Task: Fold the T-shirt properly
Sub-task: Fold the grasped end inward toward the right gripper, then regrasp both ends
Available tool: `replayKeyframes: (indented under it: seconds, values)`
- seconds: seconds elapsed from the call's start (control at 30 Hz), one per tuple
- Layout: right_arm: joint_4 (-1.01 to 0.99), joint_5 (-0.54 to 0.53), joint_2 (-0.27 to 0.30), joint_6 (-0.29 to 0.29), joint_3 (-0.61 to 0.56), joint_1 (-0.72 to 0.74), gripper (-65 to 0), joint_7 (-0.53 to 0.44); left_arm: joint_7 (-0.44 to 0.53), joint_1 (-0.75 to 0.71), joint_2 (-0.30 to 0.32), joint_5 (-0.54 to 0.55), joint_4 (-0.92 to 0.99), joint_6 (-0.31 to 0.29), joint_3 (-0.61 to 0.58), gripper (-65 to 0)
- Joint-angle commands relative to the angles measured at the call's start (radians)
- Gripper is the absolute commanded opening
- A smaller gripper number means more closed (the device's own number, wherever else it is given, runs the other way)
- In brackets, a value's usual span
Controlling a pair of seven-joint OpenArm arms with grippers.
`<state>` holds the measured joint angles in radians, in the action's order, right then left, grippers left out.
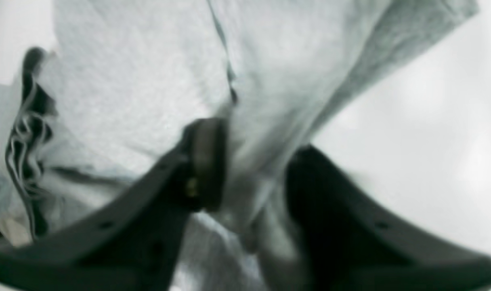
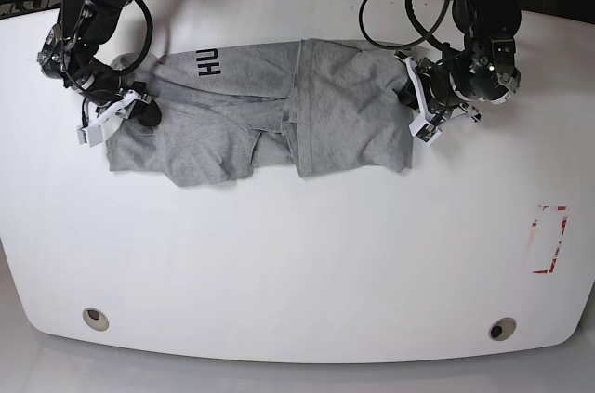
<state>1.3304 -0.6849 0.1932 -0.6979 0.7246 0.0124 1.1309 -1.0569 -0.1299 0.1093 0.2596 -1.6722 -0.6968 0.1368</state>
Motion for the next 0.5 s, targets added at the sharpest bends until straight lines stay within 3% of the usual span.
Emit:
replayKeyframes:
  seconds: [0.0,0.17,0.47]
  values:
    - [0.077,-0.002,0.012,0.000,-0.001,-0.004,-56.0,0.001,-0.018,0.003,0.002,-0.016,0.004,-0.001,-0.003,-57.5]
    - [0.234,-0.009,0.016,0.000,-0.067,-0.041,-64.4,0.005,-0.016,-0.001,0.003,-0.018,0.005,-0.001,-0.003,-57.5]
    - [0.571,-0.009,-0.024,0.000,-0.115,-0.121,-64.8,0.088,-0.016,0.005,-0.001,-0.092,0.025,-0.001,-0.007,-57.5]
